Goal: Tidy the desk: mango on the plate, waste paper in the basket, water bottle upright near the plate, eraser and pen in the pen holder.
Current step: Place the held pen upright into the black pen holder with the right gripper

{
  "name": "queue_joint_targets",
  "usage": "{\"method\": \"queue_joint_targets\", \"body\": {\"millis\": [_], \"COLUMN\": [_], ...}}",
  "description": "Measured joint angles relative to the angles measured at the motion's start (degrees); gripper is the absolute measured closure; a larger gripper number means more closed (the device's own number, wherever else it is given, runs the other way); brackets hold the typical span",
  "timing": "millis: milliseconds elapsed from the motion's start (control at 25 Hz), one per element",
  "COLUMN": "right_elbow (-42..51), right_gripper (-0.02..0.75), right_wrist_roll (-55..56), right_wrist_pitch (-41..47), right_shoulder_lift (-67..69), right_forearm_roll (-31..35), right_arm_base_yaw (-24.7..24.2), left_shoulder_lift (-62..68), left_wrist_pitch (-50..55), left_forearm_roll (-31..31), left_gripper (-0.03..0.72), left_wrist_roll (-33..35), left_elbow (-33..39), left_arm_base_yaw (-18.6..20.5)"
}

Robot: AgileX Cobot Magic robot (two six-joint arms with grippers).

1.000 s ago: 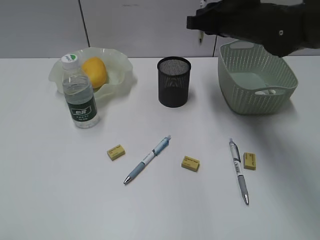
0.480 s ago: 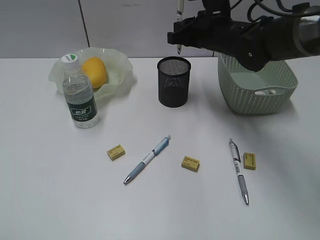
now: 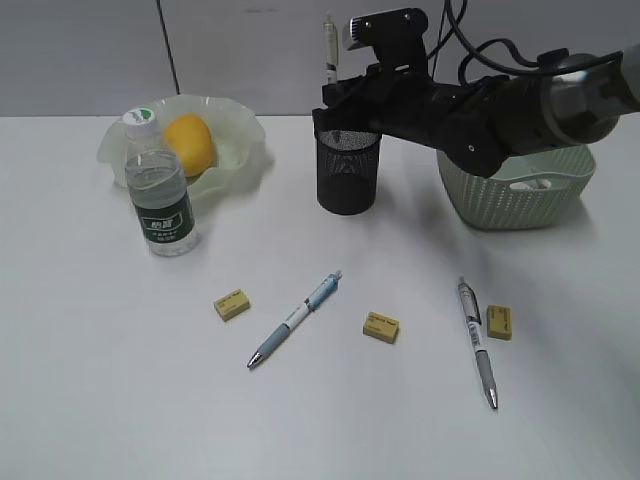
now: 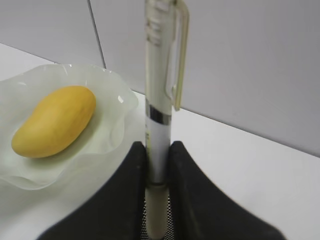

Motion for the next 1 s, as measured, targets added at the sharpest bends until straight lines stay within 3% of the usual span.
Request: {"method": "queue_joint_targets", "body": {"millis": [720, 1000], "right_elbow": [0.0, 0.0], "right_gripper": [0.601, 0.356], "right_wrist_roll": [-1.0, -1.1], "right_wrist_pitch": [3.4, 3.5], "right_shoulder_lift": [0.8, 0.9], "right_forearm_roll": [0.5, 0.6], "right_arm_base_yaw": [0.0, 0.0], "left_shoulder_lift": [0.0, 0.0], "left_wrist_pitch": [0.0, 0.0], "left_forearm_roll": [0.1, 0.1], "left_gripper": [0.235, 0.235], "left_wrist_roll": [0.0, 0.0], "left_elbow": [0.0, 0.0], "left_arm_base_yaw": [0.0, 0.0]}}
